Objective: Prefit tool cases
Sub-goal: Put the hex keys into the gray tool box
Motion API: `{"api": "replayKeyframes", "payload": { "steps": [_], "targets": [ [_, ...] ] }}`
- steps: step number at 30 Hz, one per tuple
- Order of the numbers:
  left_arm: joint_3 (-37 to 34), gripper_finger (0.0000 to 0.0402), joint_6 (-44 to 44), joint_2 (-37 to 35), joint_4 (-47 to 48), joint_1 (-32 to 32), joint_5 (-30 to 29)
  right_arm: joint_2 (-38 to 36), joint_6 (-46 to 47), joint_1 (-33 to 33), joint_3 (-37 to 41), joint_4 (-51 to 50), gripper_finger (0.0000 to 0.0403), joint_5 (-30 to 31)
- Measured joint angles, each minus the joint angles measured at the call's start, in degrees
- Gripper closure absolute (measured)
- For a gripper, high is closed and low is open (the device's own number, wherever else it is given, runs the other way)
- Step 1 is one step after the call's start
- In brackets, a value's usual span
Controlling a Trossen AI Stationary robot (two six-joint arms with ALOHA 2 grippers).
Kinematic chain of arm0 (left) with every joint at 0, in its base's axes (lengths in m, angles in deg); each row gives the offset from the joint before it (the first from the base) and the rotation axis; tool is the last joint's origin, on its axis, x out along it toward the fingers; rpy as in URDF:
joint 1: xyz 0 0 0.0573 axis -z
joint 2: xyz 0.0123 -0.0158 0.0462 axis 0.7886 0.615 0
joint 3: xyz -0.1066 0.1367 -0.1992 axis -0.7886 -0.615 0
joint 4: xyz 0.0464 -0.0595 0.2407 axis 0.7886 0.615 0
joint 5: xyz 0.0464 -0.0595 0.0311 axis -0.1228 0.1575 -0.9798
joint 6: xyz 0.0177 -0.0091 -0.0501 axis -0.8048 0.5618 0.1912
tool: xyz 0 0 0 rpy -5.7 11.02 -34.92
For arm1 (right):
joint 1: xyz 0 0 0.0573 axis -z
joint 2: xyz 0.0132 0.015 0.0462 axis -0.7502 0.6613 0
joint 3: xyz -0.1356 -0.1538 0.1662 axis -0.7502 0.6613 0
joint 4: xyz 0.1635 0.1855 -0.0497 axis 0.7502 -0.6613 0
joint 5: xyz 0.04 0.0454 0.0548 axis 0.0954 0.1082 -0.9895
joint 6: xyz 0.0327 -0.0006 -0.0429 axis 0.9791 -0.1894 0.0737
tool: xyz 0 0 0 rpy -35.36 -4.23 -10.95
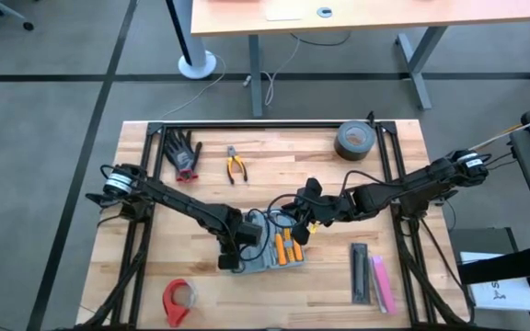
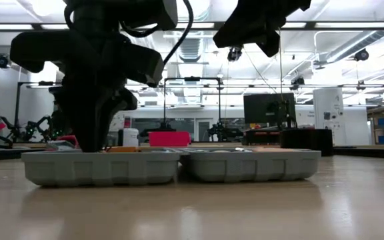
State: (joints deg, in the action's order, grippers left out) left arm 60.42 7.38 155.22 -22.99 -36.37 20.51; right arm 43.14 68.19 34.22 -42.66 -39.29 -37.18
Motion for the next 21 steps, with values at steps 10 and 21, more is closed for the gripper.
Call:
{"api": "replayKeyframes", "payload": {
  "steps": [10,21],
  "targets": [
    [1.1,0.0340,0.3,-4.5,2.4,0.0,0.0,0.0,-0.3,0.0,0.0,0.6,0.0371,0.0],
    [-2.2,0.0337,3.5,-4.9,-0.7,0.0,-0.8,0.0,-0.4,0.0,0.0,0.6,0.0371,0.0]
  ]
}}
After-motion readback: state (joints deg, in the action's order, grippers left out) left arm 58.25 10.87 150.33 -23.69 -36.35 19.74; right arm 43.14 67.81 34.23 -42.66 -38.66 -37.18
